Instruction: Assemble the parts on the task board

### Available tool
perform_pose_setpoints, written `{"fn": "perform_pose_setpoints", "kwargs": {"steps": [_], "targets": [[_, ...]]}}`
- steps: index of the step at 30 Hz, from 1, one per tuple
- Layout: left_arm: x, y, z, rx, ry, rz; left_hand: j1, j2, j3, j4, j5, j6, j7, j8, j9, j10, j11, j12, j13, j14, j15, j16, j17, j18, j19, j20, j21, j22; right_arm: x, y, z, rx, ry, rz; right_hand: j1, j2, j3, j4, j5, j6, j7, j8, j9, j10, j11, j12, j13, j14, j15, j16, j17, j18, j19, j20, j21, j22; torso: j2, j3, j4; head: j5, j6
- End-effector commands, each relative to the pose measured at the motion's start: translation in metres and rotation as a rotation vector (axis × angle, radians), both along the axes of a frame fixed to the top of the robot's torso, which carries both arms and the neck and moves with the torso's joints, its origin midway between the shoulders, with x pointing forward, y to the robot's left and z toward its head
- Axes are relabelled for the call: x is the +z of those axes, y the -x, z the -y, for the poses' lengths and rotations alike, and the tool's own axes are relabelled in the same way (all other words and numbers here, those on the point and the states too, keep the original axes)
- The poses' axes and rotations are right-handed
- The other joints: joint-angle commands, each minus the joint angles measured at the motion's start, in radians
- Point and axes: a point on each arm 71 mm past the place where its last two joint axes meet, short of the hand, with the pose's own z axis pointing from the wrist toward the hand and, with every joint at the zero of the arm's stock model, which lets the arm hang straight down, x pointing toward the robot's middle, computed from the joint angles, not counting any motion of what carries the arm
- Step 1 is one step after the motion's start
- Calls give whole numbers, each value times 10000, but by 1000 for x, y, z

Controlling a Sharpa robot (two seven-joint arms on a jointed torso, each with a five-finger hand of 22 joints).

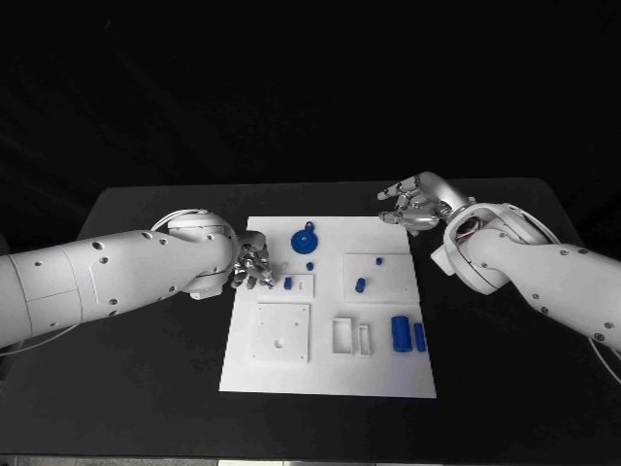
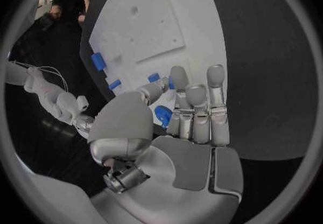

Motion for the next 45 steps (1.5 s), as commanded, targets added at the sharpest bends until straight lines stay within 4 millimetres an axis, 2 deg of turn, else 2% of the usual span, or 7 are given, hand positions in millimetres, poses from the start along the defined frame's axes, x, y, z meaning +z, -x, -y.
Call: {"fn": "perform_pose_setpoints", "kwargs": {"steps": [1, 23, 45], "targets": [[-1, 2, 1, 13, 49, -38, 246, 164, 930, -925, 53, 812, -775, 44, 7, -50, -50, 63, -3, -10, -7, 37, -14, 106, -13, -27, 14, 202, 0, 0, -1, 125, 44, -35, -93, 35, 27, -14, 37, 68, 19, -25, 15, -49, 14, 17, 9, -30, 2, 8, 9, 91, -71, -29, 38, 464, 0, 0, -1, 10, -12], [-3, 7, -2, 116, 15, -71, 242, 168, 934, -924, 50, 819, -778, 46, 14, -46, -50, 66, -3, -8, -6, 41, -18, 102, -10, -27, 7, 203, -1, 0, 0, 97, 55, -50, -81, 36, 49, -45, 45, 70, 20, -23, 16, -49, 14, 10, 1, -35, 2, -3, -1, 96, -78, -30, 20, 457, 0, -6, -4, 31, -18], [-10, 8, 1, 112, -82, -356, 231, 164, 924, -945, 44, 845, -782, 30, 12, -26, -51, 53, -12, 0, -2, 39, -23, 105, -2, -22, -10, 203, -1, 0, 0, 102, 57, -58, -81, 36, 49, -45, 45, 70, 20, -23, 16, -49, 14, 10, 1, -35, 2, -3, -1, 96, -78, -30, 20, 457, 0, 8, -5, 12, -26]]}}
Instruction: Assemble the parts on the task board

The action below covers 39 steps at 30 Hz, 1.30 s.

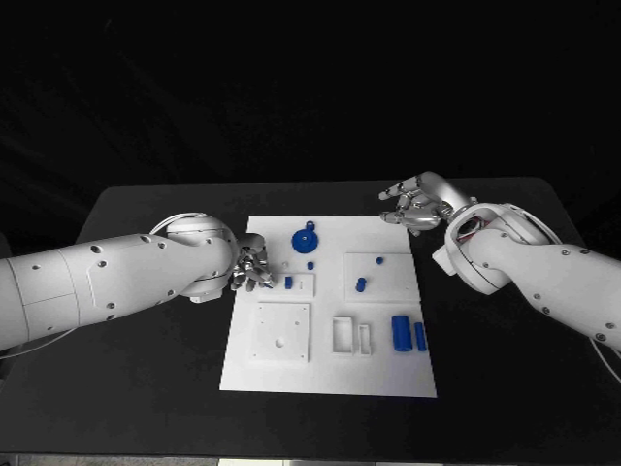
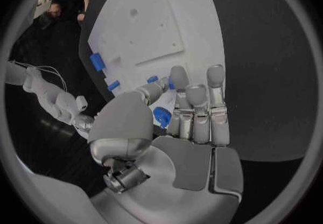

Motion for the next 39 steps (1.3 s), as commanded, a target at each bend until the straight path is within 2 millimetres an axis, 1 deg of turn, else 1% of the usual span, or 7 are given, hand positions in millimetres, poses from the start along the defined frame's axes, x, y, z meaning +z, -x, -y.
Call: {"fn": "perform_pose_setpoints", "kwargs": {"steps": [1, 13, 14, 15, 16, 21, 39], "targets": [[-6, 4, 3, -99, -94, -397, 221, 153, 937, -932, 43, 856, -772, 16, 14, -20, -45, 54, -13, 0, -3, 40, -15, 105, -2, -22, -10, 199, 0, 0, -1, 121, 45, -36, -81, 36, 22, -18, 45, 50, 0, -23, 16, -67, -4, 10, 1, -35, 2, -3, -1, 95, -43, 5, 20, 458, -1, 3, 6, -20, -4], [-7, 4, 6, -46, -7, -558, 80, 146, 585, -904, 40, 1116, -857, -27, -110, 206, -74, -31, -73, 178, -7, 122, 226, 97, 100, -6, -99, 178, -1, 0, -2, 132, 37, -39, -96, 46, 30, -17, 66, 50, 1, -23, 16, -70, -3, 7, -1, -36, 1, -7, -3, 95, -46, 6, 25, 457, 2, 6, 3, -54, -23], [-7, 4, 7, -40, 8, -551, 97, 153, 469, -884, 69, 1150, -865, -46, -128, 235, -74, -48, -78, 195, -4, 128, 257, 93, 119, -3, -120, 180, -1, 0, -2, 133, 36, -39, -96, 46, 30, -17, 66, 50, 1, -23, 16, -70, -3, 7, -1, -36, 1, -7, -3, 95, -46, 6, 25, 457, 2, 8, 2, -54, -23], [-7, 4, 7, -35, 18, -547, 73, 158, 284, -839, 240, 1189, -875, -46, -132, 259, -75, -53, -78, 209, -2, 134, 283, 88, 129, 1, -134, 179, -1, 0, -2, 133, 36, -40, -96, 46, 30, -17, 66, 50, 1, -23, 16, -70, -3, 7, -1, -36, 1, -7, -3, 95, -46, 6, 25, 457, 1, 5, 2, -56, -21], [-7, 4, 7, -25, 36, -537, 197, 281, -149, -796, 281, 1213, -889, -71, -146, 282, -88, -73, -80, 226, -5, 141, 325, 79, 149, 1, -166, 176, -1, 0, -2, 134, 35, -40, -96, 46, 30, -17, 66, 50, 1, -23, 16, -70, -3, 7, -1, -36, 1, -7, -3, 95, -46, 6, 25, 457, 1, 8, -1, -58, -12], [-7, 3, 8, 44, 128, -446, 320, 261, -608, -560, 194, 1342, -936, -116, -188, 387, -93, -138, -80, 316, -13, 123, 454, 64, 227, 5, -277, 175, -1, 0, -2, 133, 35, -40, -103, 40, 32, -15, 88, 57, 1, -21, 17, -68, -3, 10, 0, -34, 1, -6, -2, 96, -47, 5, 22, 456, 5, 3, -1, -77, -12], [-5, 1, 10, 234, 369, -11, 409, 217, -925, -414, 152, 1756, -1045, -119, -176, 840, -147, -317, -59, 770, -37, 135, 1107, 100, 464, 22, -326, 189, -1, 0, -2, 146, 33, -45, -113, 29, 67, -18, 189, 42, 0, -23, 15, -67, -7, 3, -5, -32, -2, -2, 2, 96, -47, 2, 27, 458, 0, -6, 3, -110, -12]]}}
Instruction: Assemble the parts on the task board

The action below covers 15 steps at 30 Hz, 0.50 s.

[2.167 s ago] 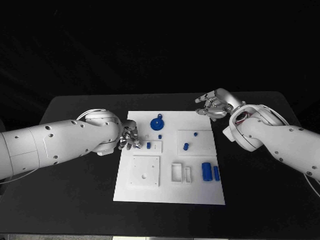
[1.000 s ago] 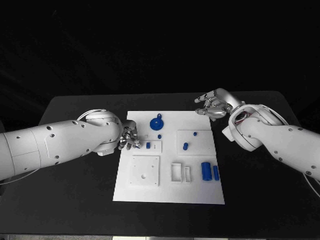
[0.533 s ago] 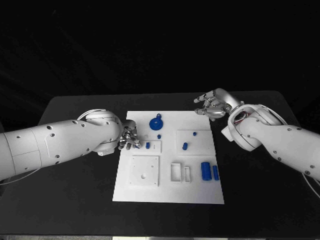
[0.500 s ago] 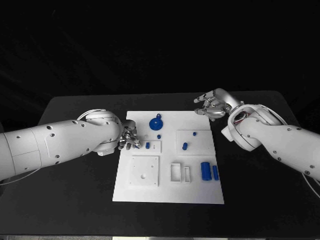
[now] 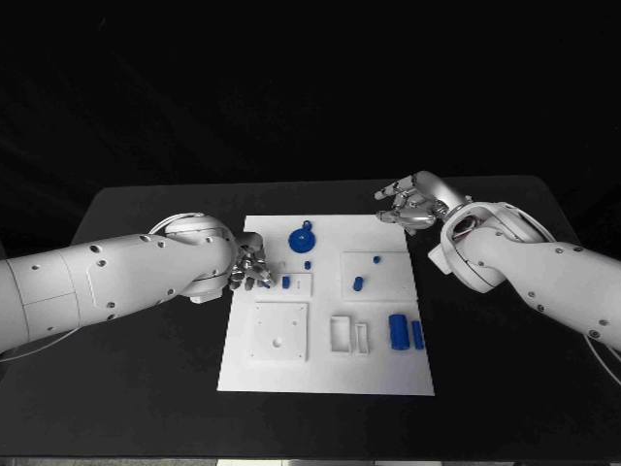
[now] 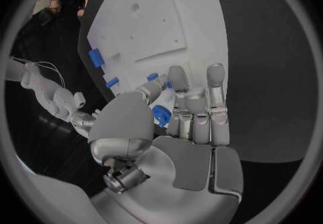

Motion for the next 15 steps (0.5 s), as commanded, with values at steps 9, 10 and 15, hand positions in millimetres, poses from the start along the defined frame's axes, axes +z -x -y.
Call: {"fn": "perform_pose_setpoints", "kwargs": {"steps": [9, 10, 15], "targets": [[-4, 3, 7, -70, 221, 6, 221, 96, -316, 108, -40, 1313, -1148, -77, 4, 214, -6, -166, 15, 169, -10, -41, 312, 122, 106, 44, -36, 189, -1, 0, -1, 129, 43, -39, -79, -15, 80, -19, 74, 55, 3, -23, 16, -70, -9, 1, -5, -34, -3, -4, 2, 95, -47, 0, 31, 459, -8, 1, 3, -13, -1], [-5, 3, 6, -74, 214, -4, 199, 164, -775, 155, 264, 1331, -1136, -89, 22, 235, -30, -188, 29, 172, -4, -69, 354, 119, 105, 52, -51, 189, -1, 0, -1, 129, 43, -40, -79, -15, 80, -19, 74, 55, 3, -23, 16, -70, -9, 1, -5, -34, -3, -4, 2, 95, -47, 0, 31, 459, -9, 1, 2, -14, 1], [-5, 3, 6, -90, 158, -75, 296, 240, -1106, 119, 393, 1328, -1150, -131, 13, 231, -6, -209, 43, 172, -6, -96, 388, 117, 104, 53, -64, 191, -1, 0, -1, 125, 47, -46, -79, -15, 80, -19, 74, 55, 3, -23, 16, -70, -9, 1, -5, -34, -3, -4, 2, 95, -47, 0, 31, 459, -3, -1, 4, -17, -2]]}}
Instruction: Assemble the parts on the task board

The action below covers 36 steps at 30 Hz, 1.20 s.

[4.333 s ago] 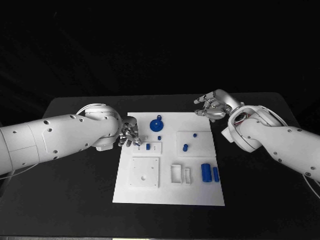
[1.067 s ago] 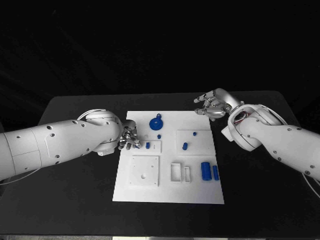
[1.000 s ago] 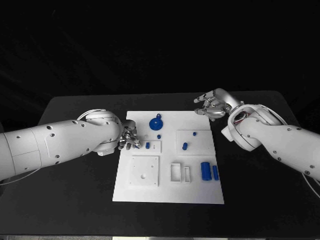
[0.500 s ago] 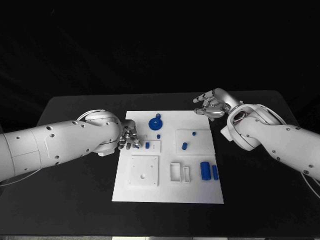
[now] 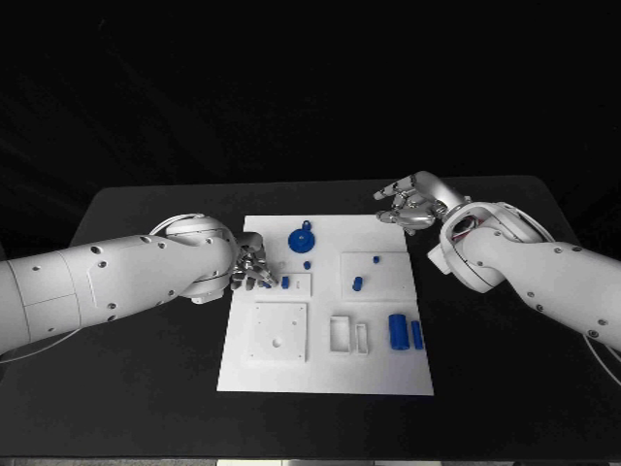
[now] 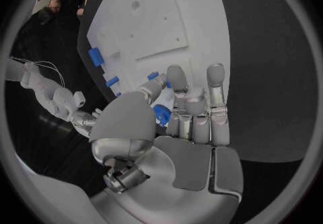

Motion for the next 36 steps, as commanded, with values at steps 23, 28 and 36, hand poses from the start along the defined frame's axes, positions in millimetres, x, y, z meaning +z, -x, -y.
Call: {"fn": "perform_pose_setpoints", "kwargs": {"steps": [23, 28, 36], "targets": [[-6, 3, 1, -98, -210, -352, 104, 305, 209, -423, 557, 1057, -998, -151, 13, 22, 60, -154, 94, 49, 62, -174, 156, 157, 44, 45, -53, 202, -2, 1, -1, 119, 48, -53, -86, -17, 80, 7, 54, 55, 21, -25, 15, -68, -9, 0, -6, -37, -4, -9, 0, 95, -52, -1, 47, 461, -2, -6, 0, 6, -25], [-7, 4, -1, -72, -280, -391, -77, 477, 346, -606, 635, 1051, -993, -153, 36, 15, 62, -160, 112, 51, 63, -183, 193, 159, 24, 42, -19, 202, -2, 1, 0, 117, 51, -60, -86, -17, 80, 7, 54, 55, 21, -25, 15, -68, -9, 0, -6, -37, -4, -9, 0, 95, -52, -1, 47, 461, -2, -8, 4, 22, -39], [-7, 4, -4, 38, -308, -392, -771, 880, 652, -688, 697, 1021, -953, -413, -69, -62, 68, -208, 116, -16, 59, -296, 63, 162, -5, 31, -19, 198, -2, 1, 0, 111, 53, -68, -86, -17, 80, 7, 54, 55, 21, -25, 15, -68, -9, 0, -6, -37, -4, -9, 0, 95, -52, -1, 47, 461, -5, -9, 7, 41, -29]]}}
